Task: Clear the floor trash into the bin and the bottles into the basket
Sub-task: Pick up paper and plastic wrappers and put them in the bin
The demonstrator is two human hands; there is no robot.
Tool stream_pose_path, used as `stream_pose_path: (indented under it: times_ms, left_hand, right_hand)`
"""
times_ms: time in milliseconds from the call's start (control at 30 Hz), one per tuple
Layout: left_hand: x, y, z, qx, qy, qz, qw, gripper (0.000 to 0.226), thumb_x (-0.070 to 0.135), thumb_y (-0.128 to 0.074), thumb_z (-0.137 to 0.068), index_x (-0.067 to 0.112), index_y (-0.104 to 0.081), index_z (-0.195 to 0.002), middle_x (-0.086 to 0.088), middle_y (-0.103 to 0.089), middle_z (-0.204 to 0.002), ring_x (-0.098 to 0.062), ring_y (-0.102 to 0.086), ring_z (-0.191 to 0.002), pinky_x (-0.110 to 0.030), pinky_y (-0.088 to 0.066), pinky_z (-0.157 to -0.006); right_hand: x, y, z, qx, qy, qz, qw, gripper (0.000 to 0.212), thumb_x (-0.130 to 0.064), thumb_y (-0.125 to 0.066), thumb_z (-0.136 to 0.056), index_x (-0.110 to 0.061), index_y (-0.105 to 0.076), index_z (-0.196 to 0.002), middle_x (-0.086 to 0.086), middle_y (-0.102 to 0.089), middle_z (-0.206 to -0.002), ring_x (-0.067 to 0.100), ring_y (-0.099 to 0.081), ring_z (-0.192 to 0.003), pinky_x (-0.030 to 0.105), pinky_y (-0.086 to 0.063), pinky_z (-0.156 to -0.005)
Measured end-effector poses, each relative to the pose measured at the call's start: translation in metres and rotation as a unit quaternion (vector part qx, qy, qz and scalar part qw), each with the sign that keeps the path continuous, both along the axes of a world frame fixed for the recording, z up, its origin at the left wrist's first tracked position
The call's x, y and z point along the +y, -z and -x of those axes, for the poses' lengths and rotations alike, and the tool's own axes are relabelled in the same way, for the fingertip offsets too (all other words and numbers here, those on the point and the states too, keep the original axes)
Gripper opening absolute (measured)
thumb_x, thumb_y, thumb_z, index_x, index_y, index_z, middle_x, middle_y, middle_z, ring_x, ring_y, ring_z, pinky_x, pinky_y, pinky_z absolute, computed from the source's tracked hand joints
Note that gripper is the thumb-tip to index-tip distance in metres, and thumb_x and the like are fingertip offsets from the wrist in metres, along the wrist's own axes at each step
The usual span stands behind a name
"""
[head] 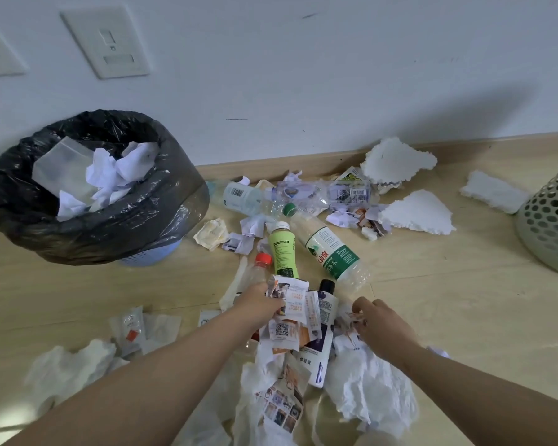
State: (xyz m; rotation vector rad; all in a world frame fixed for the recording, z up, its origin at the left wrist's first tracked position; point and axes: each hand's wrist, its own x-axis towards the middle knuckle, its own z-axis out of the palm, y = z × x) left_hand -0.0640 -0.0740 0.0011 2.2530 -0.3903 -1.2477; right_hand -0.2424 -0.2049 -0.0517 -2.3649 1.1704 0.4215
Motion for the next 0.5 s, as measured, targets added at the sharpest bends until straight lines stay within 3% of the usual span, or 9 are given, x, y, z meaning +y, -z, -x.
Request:
stream_pose_path:
  times_ms: [100,200,333,400,500]
  left_hand:
    - [-0.002,0.0,-0.002,0.022,-0.017,0.016,0.999,0.027,0.017,-0.053,-0.093,0.012,-0.055,-0.12,-0.003,-0.064,-0.107,-0.017,-0.06,-0.093,-0.027,-0.049,-0.079]
    - [-0.005,-0.004,-0.006,0.023,-0.025,0.027,0.999,0.027,0.016,-0.054,-0.093,0.01,-0.055,-0.12,-0.005,-0.06,-0.105,-0.016,-0.055,-0.089,-0.024,-0.044,-0.068]
    - [-0.004,-0.004,-0.012,0.041,-0.057,0.05,0.996,0.017,0.012,-0.053,-0.094,0.012,-0.058,-0.11,-0.001,-0.061,-0.091,-0.012,-0.056,-0.078,-0.017,-0.042,-0.059]
    - [-0.003,-0.005,-0.013,0.051,-0.071,0.062,0.994,0.014,0.01,-0.053,-0.093,0.016,-0.057,-0.105,0.001,-0.062,-0.087,-0.012,-0.058,-0.077,-0.017,-0.043,-0.059]
    - [-0.005,-0.006,-0.015,0.069,-0.087,0.074,0.991,0.02,0.008,-0.053,-0.093,0.017,-0.057,-0.11,-0.005,-0.064,-0.101,-0.022,-0.062,-0.091,-0.026,-0.049,-0.072]
  right_hand:
    - [-0.006,-0.008,-0.008,-0.073,0.06,-0.033,0.995,0.007,-0.014,-0.047,-0.092,-0.019,-0.051,-0.095,0.003,-0.055,-0.098,0.019,-0.06,-0.082,0.027,-0.05,-0.065]
    - [-0.013,-0.021,-0.019,-0.15,0.143,-0.08,0.975,0.014,-0.01,-0.052,-0.087,-0.02,-0.05,-0.078,0.005,-0.066,-0.088,0.024,-0.062,-0.078,0.028,-0.046,-0.061]
    - [-0.017,-0.046,-0.036,-0.28,0.232,-0.137,0.921,0.005,-0.015,-0.056,-0.091,-0.016,-0.056,-0.085,0.005,-0.063,-0.081,0.018,-0.055,-0.062,0.027,-0.044,-0.054]
    - [-0.018,-0.06,-0.045,-0.352,0.279,-0.16,0.879,0.008,-0.015,-0.054,-0.092,-0.016,-0.055,-0.085,0.008,-0.062,-0.082,0.018,-0.052,-0.063,0.026,-0.042,-0.054]
    - [-0.021,-0.079,-0.059,-0.431,0.389,-0.228,0.782,0.015,-0.015,-0.054,-0.092,-0.02,-0.052,-0.078,0.008,-0.06,-0.084,0.019,-0.052,-0.068,0.026,-0.041,-0.056]
